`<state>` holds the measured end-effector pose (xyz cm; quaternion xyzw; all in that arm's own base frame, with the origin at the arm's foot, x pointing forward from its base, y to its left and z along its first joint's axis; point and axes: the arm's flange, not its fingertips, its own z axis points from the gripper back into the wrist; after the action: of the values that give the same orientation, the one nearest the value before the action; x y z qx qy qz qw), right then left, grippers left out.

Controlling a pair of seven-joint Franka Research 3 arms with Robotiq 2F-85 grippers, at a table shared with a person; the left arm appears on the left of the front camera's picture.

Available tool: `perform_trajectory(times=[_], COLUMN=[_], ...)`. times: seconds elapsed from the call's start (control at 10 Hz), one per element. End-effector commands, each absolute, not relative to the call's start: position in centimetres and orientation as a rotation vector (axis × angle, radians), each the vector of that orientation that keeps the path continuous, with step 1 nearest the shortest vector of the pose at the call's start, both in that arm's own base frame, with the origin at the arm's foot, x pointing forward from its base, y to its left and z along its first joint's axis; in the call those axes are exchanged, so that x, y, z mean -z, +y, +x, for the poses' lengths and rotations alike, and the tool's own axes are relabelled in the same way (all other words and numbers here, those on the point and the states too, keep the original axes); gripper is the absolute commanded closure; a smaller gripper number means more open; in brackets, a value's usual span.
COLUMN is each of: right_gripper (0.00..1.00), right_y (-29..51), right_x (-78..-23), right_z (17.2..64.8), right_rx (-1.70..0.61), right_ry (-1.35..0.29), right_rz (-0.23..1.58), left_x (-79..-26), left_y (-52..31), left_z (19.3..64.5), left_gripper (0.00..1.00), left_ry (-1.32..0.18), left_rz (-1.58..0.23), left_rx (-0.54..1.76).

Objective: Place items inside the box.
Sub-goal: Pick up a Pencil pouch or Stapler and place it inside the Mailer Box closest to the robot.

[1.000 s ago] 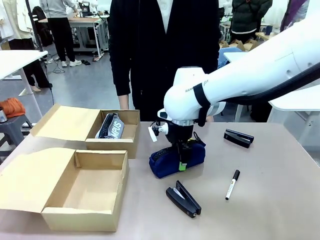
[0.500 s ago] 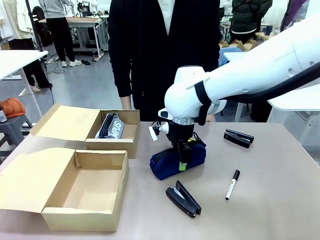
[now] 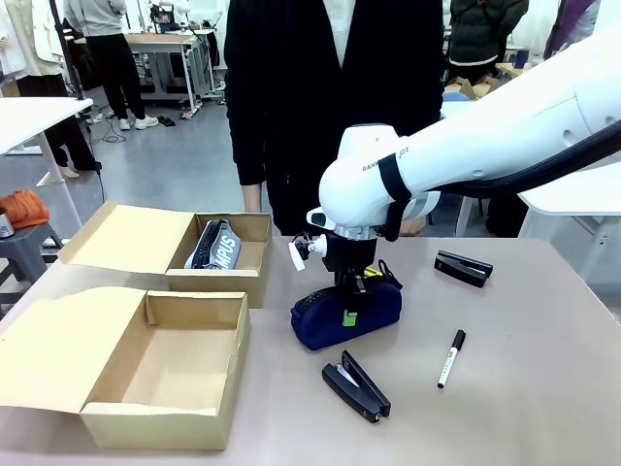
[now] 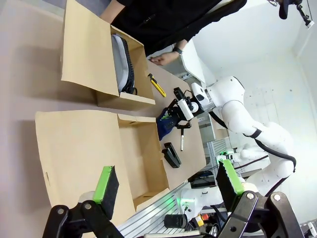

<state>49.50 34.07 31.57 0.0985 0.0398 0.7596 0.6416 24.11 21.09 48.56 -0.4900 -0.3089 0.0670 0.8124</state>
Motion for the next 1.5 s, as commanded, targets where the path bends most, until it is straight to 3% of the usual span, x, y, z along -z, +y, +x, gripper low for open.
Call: perform_trajectory(times=[0.0,0.4,0.7,1.0,1.2,1.4], right_gripper=[1.00,1.00,1.00,1.00,1.00,1.00], right_y=[34.0,34.3,34.5,32.8,30.9,28.3], right_x=[-31.6,-32.3,-35.9,-42.4,-43.8,-44.6], right_z=[48.7,48.4,46.0,37.5,30.5,26.7], right_rx=[-1.714,-1.696,-1.474,-1.191,-1.081,-0.969], right_ry=[0.113,0.099,0.100,0.053,0.198,0.181], right_rz=[0.202,0.172,0.121,0.020,0.132,0.176], left_x=[-48.6,-48.6,-48.6,-48.6,-48.6,-48.6], left_y=[21.1,21.1,21.1,21.1,21.1,21.1], left_z=[24.2,24.2,24.2,24.2,24.2,24.2], left_gripper=[0.00,0.00,0.00,0.00,0.00,0.00], left_ry=[-0.681,-0.681,-0.681,-0.681,-0.681,-0.681], left_rz=[-1.053,-1.053,-1.053,-1.053,-1.053,-1.053], left_rx=[-0.127,-0.127,-0.127,-0.127,-0.127,-0.127])
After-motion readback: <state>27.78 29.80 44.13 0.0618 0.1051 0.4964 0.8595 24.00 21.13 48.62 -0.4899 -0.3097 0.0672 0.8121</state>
